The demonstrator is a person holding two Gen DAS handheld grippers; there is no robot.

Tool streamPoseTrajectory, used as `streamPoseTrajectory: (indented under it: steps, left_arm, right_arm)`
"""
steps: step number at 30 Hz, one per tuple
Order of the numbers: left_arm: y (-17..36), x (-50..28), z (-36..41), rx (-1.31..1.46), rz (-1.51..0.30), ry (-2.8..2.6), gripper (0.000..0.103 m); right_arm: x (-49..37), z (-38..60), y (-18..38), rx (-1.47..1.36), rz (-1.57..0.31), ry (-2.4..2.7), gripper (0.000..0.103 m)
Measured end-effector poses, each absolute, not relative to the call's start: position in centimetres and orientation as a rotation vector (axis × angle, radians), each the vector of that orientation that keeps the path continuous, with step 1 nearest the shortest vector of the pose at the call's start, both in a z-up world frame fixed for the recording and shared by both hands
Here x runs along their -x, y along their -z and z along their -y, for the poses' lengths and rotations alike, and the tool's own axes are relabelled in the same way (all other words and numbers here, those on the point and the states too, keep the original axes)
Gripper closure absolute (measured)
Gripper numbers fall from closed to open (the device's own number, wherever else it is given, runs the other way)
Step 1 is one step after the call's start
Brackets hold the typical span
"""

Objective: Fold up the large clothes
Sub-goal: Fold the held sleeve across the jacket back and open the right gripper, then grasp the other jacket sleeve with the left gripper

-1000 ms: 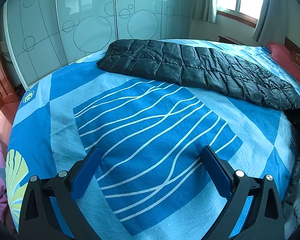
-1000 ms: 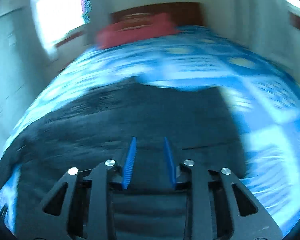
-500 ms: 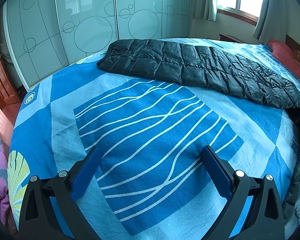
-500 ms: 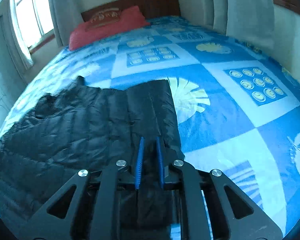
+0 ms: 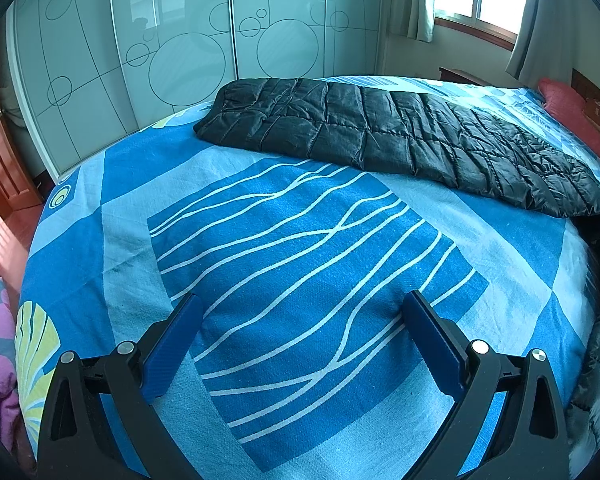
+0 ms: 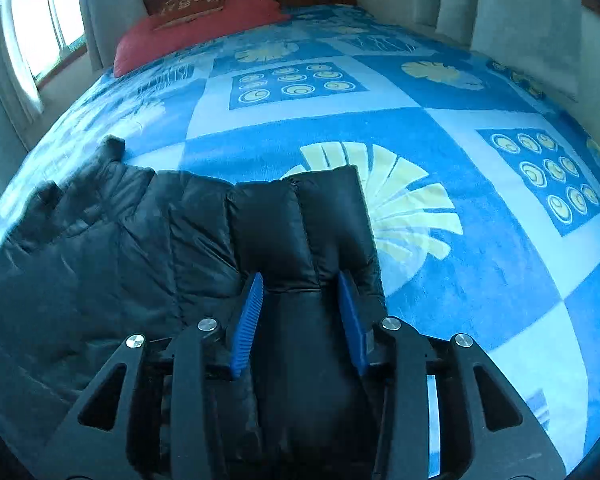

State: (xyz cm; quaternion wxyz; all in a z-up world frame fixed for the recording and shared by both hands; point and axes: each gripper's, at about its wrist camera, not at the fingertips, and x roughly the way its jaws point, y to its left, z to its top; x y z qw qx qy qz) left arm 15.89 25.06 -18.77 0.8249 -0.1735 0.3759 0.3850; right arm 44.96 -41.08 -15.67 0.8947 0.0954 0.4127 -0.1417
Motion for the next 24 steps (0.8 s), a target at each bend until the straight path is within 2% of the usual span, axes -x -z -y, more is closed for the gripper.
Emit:
streamPoseTrajectory:
  steps: [1,2,3,5,10,16,24]
  left_arm:
    - [18.8,-15.9,-25.1,0.370,-0.799,-0.818,0.004]
    - [18.8,-15.9,-25.1,0.371,-0.798,-0.817,0.004]
    - [18.8,-16.0,-25.1,0.371,-0.798,-0.818,0.004]
    - [18.8,-15.9,-25.1,0.370,-0.797,-0.818,0.004]
    - [18.9,-16.0,-25.1,0.371,-0.797,-0.816,0.004]
    - [18.8,-15.9,-25.1,0.377,-0.792,-0.813,0.004]
    - [18.6,-16.0,-25.2,0.386,-0.804,-0.806,0.004]
  right_arm:
    - [-44.4,40.6,15.0,-0.204,-0.842,0.300,0.065]
    - [-43.5,39.9,14.2,-0.213,-0.818,0.287,0.060]
    - [-41.9,38.5,13.1,-0.214,-0.777,0.263,0.045]
    - [-39.6,36.2,12.1,-0.198,-0.735,0.230,0.033]
    - [-36.3,31.4,13.5,-0.186,-0.753,0.174,0.033]
    - [-37.9,30.5,16.9,-0.165,-0.837,0.204,0.032]
    - [-38.2,29.8,17.5,-0.140,-0.833,0.224,0.029]
